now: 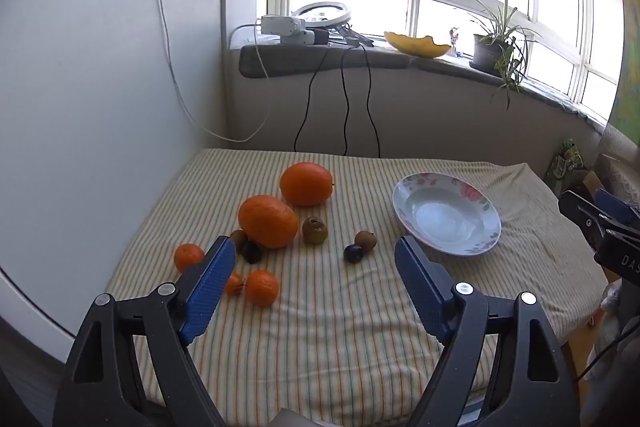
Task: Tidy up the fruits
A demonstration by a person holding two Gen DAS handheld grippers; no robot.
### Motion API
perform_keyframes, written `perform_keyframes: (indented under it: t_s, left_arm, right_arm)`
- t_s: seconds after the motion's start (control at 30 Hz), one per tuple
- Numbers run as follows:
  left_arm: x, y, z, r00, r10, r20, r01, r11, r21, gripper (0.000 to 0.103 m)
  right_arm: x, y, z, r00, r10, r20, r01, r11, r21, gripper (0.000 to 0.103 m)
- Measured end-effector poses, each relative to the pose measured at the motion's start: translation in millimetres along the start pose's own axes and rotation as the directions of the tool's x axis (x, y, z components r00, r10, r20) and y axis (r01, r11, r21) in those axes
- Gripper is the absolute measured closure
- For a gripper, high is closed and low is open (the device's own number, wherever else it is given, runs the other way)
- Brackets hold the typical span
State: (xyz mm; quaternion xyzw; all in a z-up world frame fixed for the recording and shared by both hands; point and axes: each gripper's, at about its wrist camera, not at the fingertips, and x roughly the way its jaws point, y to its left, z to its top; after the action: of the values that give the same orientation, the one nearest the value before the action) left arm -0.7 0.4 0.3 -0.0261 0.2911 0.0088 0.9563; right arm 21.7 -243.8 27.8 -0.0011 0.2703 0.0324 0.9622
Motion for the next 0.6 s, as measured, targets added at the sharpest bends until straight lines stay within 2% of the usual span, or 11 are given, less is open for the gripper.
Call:
perform_keyframes:
  t_s: [0.17, 0.27, 0.4, 0.6]
  left_arm:
    - [0.4, 1.9, -0.4, 1.000, 0.000, 0.003, 0.000, 1.000, -0.002, 0.021]
    - [-3.8, 2.2, -2.5, 1.000, 0.002, 0.013, -0.002, 1.000, -0.002, 0.021]
    - [-0.5, 4.4, -2.4, 1.000, -0.002, 0.003, 0.002, 1.000, -0.007, 0.021]
    - [0.3, 4.8, -1.8, 1.000, -0.003, 0.001, 0.003, 1.000, -0.008, 0.021]
  right_arm:
    - [1.4, -1.7, 3.4, 1.000, -0.007, -0.012, 0.007, 1.000, -0.018, 0.000]
    - [4.9, 13.3, -4.5, 1.000, -0.007, -0.022, 0.006, 1.000, -0.027, 0.000]
    - [6.5, 12.6, -4.6, 0.999, 0.019, -0.044, -0.020, 0.999, -0.026, 0.000]
    - [6.7, 14.2, -5.6, 0.999, 0.015, -0.037, -0.017, 0.999, -0.032, 0.000]
